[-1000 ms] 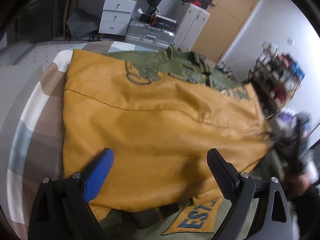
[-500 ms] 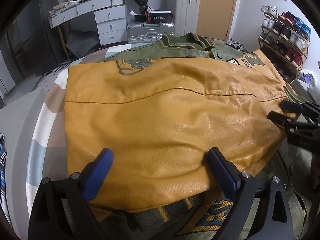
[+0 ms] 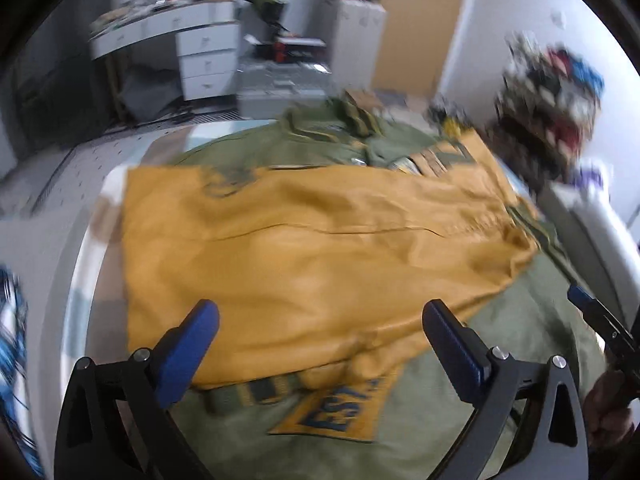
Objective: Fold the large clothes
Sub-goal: 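Flatten the folded sleeves with the left tool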
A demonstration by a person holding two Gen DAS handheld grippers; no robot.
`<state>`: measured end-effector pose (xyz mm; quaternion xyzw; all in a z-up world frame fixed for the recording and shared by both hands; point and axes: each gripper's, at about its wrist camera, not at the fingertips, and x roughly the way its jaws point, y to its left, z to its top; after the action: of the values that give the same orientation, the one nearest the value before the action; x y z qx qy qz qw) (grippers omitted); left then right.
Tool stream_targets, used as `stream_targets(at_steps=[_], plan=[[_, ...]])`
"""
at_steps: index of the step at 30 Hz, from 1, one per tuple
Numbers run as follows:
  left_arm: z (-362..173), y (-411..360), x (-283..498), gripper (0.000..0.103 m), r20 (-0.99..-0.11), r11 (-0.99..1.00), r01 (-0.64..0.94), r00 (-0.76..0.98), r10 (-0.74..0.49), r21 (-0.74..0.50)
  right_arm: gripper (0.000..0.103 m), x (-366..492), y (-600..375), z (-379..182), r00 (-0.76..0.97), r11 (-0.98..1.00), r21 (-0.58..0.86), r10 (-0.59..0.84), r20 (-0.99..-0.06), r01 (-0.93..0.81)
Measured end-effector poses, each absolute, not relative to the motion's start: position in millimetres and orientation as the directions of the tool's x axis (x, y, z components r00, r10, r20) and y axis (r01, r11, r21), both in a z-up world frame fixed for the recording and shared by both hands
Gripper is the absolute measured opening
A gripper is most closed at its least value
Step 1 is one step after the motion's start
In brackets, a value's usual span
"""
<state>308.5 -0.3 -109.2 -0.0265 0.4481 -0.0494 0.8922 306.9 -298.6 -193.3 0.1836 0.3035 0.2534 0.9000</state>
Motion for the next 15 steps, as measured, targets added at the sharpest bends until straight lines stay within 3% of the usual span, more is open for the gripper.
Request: stream_targets(at_steps=[4, 7, 12, 15], plan=[[-119.8, -35.5, 339.5, 0.099, -0.845, 0.995, 0.096, 0.533, -0.046, 0.006, 0.086, 314.9, -326.2, -201.5, 0.679, 0.706, 0.641, 0.631, -0.376, -0.301], [-160.0, -46.7, 359.3, 0.100, -0.923, 0.994, 0.090, 0.384, 0.018, 0.057, 0.088, 312.3, -338.7, -203.3, 0.680, 0.661, 0.693, 0.651, -0.339, -0.287], [-163.9, -44.3, 355.5, 0.100, -0.928, 0.994, 0.087, 0.372, 0.028, 0.065, 0.089, 309.1, -331.3, -197.1, 0.671, 0.660, 0.676, 0.666, -0.324, -0.329], [-135.7, -36.6, 358.2, 0.100, -0.917, 0.995, 0.089, 0.399, 0.014, 0.054, 0.090, 303.2, -322.1, -190.9, 0.670, 0.670, 0.644, 0.672, -0.316, -0.369]])
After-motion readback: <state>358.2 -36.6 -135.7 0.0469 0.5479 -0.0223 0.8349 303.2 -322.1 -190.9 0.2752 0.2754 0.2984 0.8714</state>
